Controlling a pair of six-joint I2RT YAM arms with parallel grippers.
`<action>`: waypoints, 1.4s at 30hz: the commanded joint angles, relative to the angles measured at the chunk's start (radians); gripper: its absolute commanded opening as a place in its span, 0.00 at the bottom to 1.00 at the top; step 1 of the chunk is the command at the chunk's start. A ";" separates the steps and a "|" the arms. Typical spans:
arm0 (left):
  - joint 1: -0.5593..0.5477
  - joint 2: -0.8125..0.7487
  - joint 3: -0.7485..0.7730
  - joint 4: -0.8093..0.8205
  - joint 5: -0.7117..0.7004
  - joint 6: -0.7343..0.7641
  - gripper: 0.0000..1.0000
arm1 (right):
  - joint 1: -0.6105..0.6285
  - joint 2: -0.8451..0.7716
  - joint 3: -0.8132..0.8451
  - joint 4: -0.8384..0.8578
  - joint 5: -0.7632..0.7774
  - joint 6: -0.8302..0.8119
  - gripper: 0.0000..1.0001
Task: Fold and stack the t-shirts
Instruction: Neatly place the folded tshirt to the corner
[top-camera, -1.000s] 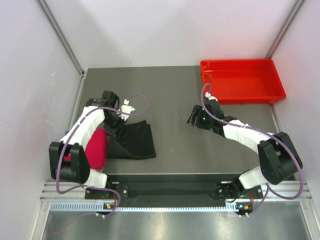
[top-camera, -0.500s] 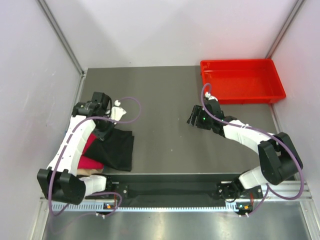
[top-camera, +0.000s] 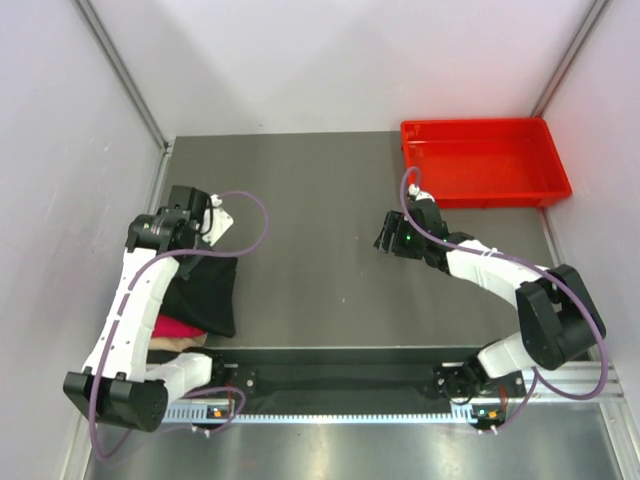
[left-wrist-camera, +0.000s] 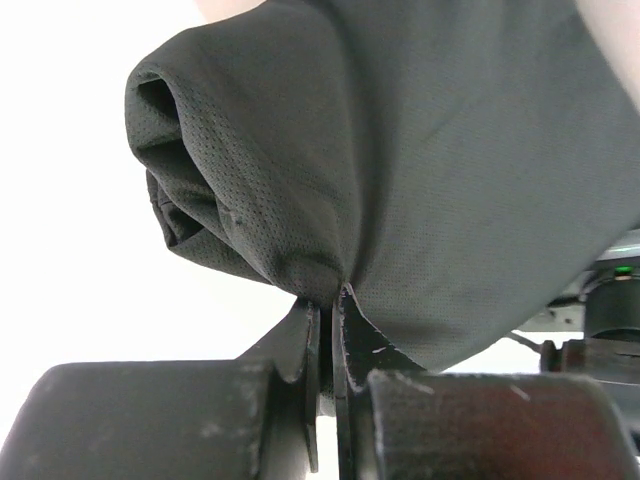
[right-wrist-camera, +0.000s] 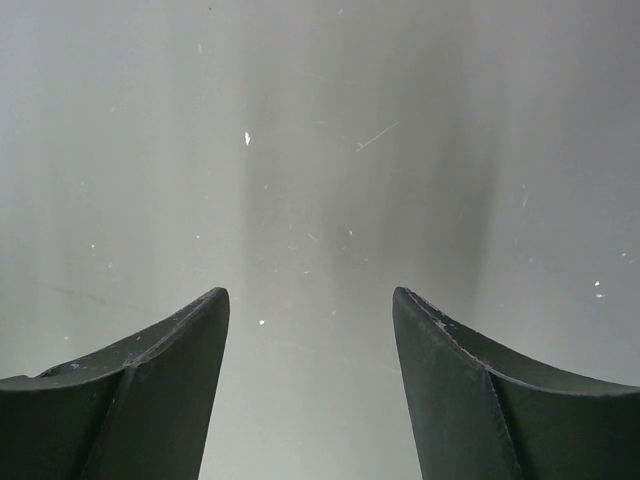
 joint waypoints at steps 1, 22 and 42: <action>0.003 -0.042 0.034 -0.116 -0.111 -0.009 0.00 | 0.003 -0.021 0.032 0.030 -0.001 -0.027 0.67; 0.289 0.018 -0.262 0.298 -0.286 0.230 0.00 | -0.019 -0.046 0.029 0.019 -0.004 -0.082 0.69; 0.516 0.196 -0.360 0.664 -0.215 0.364 0.27 | -0.050 -0.032 0.048 0.007 -0.035 -0.099 0.70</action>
